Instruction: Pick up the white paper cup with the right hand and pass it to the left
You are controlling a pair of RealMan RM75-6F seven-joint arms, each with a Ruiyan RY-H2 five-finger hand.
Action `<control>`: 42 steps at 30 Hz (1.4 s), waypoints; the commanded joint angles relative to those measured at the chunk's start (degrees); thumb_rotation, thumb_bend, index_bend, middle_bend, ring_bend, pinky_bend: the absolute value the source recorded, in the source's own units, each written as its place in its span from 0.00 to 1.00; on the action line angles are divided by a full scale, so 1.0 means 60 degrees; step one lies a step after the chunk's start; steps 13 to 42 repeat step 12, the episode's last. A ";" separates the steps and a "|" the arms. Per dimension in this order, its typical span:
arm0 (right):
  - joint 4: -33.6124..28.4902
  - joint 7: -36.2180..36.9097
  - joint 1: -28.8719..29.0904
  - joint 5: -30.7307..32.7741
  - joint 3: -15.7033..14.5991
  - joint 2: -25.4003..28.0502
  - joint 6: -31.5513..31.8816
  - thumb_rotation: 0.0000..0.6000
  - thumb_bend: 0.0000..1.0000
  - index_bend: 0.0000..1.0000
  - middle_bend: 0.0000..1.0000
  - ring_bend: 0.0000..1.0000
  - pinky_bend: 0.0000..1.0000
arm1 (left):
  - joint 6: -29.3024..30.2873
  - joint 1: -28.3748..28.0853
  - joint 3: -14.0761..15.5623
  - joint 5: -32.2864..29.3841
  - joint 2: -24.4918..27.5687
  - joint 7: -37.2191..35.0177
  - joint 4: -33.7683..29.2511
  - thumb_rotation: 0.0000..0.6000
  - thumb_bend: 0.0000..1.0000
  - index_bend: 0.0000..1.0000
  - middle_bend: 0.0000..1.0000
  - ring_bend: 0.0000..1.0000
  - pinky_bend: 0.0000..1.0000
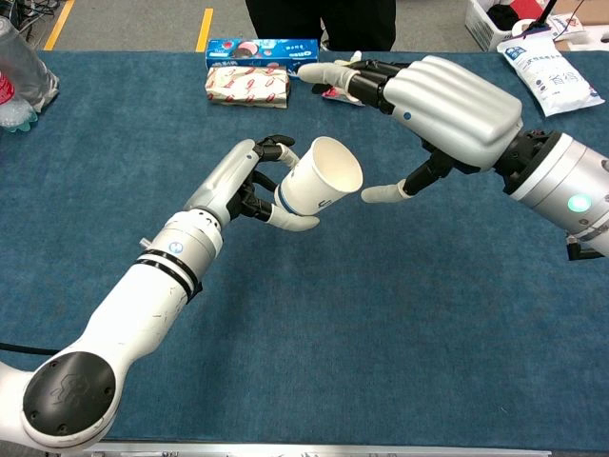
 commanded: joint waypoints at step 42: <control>0.0185 0.0331 -0.0050 -0.0018 0.0005 0.0024 0.0048 1.00 0.00 0.00 0.20 0.16 0.30 | 0.0025 -0.0070 -0.0055 -0.0047 -0.0133 0.0175 0.0040 1.00 0.00 0.55 0.12 0.15 0.32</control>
